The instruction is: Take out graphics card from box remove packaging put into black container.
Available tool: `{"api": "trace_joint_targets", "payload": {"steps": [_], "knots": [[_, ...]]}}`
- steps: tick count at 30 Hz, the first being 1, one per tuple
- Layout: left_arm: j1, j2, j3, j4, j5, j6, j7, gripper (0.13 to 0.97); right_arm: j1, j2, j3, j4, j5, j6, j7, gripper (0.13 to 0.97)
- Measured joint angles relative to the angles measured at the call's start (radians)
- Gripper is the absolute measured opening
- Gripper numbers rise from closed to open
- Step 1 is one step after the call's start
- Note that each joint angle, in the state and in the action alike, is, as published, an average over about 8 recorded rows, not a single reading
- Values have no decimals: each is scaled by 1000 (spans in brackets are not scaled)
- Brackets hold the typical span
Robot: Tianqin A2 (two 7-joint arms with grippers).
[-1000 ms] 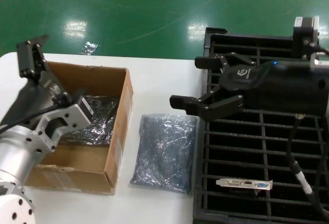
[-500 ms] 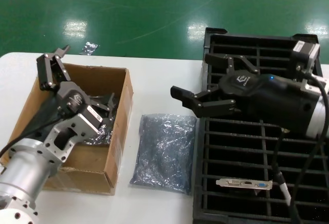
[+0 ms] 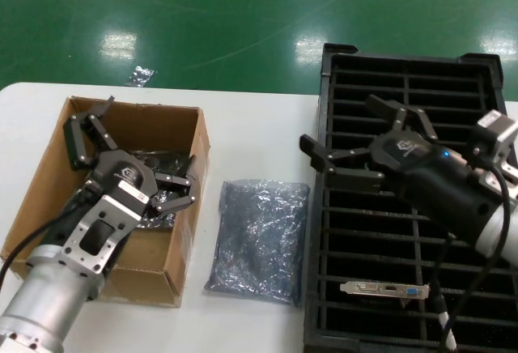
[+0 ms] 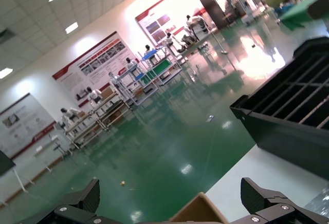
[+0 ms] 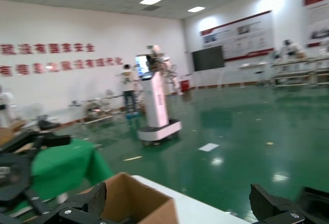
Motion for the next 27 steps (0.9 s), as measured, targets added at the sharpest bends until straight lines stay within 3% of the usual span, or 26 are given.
{"api": "trace_joint_targets", "payload": {"steps": [27], "knots": [[107,-93,88,162,-617,-262,48,966,-415,-130,217,122,-79,448,-244,966]]}}
